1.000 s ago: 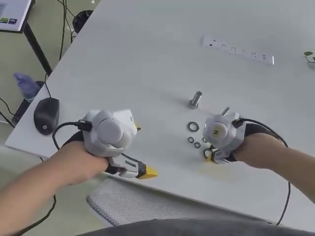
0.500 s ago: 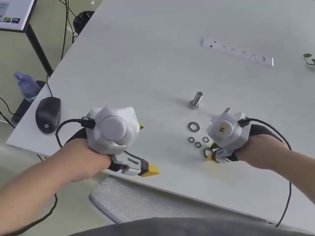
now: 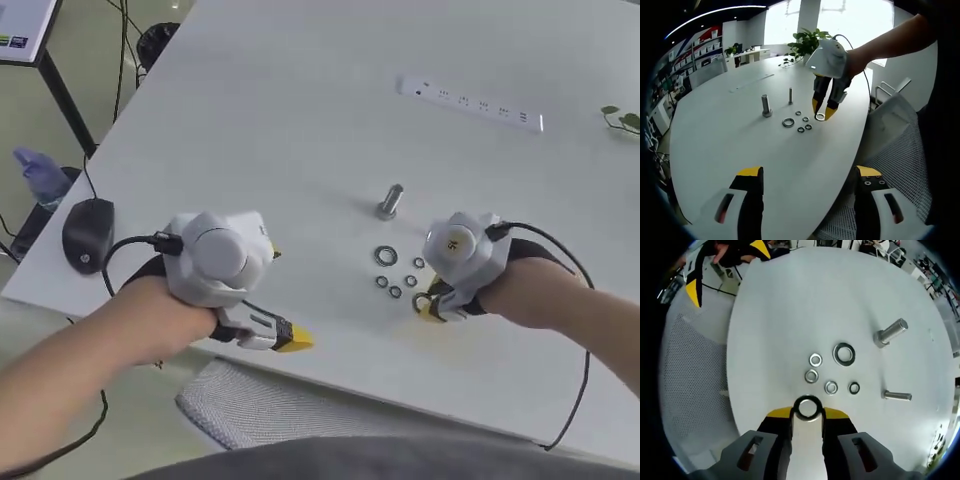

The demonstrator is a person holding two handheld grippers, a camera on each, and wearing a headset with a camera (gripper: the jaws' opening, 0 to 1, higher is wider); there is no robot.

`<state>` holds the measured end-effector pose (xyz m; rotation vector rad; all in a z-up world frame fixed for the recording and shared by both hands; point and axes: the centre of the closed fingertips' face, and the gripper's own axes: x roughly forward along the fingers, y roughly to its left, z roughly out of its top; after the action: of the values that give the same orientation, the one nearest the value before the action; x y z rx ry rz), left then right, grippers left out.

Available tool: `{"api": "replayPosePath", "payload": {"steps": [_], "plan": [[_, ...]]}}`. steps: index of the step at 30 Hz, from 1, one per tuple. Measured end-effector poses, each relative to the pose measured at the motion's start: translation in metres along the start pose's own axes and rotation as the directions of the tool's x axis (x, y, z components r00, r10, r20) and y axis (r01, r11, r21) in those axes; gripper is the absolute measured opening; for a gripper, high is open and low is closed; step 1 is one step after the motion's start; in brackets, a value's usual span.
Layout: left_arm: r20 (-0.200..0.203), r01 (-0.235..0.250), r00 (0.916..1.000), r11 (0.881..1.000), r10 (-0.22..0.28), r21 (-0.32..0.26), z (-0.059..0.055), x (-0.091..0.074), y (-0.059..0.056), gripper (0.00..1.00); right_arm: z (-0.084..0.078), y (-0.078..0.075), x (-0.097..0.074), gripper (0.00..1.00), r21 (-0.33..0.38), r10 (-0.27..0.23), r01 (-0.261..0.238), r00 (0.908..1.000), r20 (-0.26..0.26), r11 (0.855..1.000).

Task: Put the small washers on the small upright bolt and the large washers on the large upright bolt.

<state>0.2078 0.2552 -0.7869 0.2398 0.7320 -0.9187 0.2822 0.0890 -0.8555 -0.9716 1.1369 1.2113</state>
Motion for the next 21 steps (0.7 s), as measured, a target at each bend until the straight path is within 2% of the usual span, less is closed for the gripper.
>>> {"api": "replayPosePath", "payload": {"steps": [8,14,21], "plan": [[-0.004,0.002,1.0000,1.000,-0.002,0.006,0.000,0.000,0.000,0.73,0.007,-0.008,-0.024,0.22,0.043,-0.002,0.001,0.9996,0.029,0.999],[0.003,-0.006,1.0000,1.000,0.006,-0.002,0.000,-0.004,0.003,0.73,0.013,-0.006,-0.045,0.22,0.047,-0.011,0.010,0.9994,0.033,0.999],[0.001,-0.010,0.9999,1.000,0.010,0.001,0.000,-0.007,0.007,0.73,0.023,-0.014,-0.069,0.22,0.032,-0.028,0.027,0.9990,0.035,0.999]]}}
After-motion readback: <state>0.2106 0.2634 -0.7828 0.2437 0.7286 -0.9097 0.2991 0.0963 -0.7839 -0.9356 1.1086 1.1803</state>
